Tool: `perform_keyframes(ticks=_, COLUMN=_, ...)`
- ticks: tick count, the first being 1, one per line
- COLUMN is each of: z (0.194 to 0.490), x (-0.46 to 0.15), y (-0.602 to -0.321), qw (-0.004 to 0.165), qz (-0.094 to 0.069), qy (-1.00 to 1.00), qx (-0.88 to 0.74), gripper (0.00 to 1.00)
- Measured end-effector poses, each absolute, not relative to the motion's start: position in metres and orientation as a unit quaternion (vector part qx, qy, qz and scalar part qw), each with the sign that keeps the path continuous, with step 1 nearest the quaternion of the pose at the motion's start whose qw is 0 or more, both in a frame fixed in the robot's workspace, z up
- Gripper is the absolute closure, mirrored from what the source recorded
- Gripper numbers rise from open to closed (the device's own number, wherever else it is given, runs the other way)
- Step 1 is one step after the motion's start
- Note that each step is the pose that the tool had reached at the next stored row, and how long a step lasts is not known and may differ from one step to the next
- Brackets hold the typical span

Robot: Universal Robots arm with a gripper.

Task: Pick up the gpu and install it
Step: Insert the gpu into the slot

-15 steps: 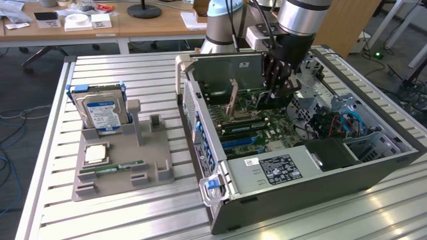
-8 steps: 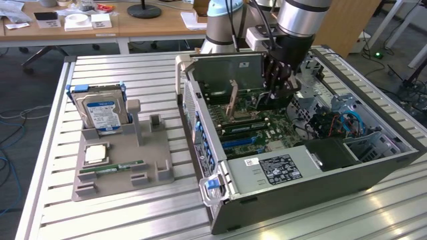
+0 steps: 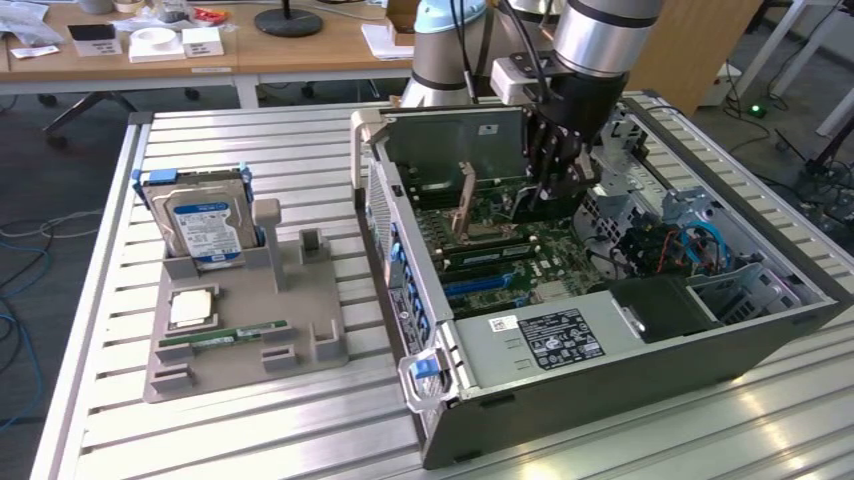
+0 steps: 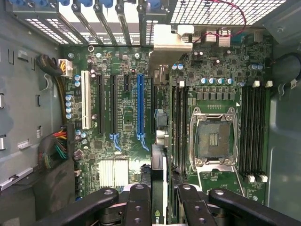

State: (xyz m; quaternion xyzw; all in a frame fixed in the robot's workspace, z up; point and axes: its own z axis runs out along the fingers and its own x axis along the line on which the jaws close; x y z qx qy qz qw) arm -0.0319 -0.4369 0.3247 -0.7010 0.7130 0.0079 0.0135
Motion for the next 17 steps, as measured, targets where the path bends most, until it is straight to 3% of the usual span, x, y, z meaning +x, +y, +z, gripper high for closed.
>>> perform_keyframes(ticks=17, z=0.3229, x=-0.0319, y=-0.4390, qw=0.014, qz=0.008, qy=0.713, qx=-0.701, gripper=0.74)
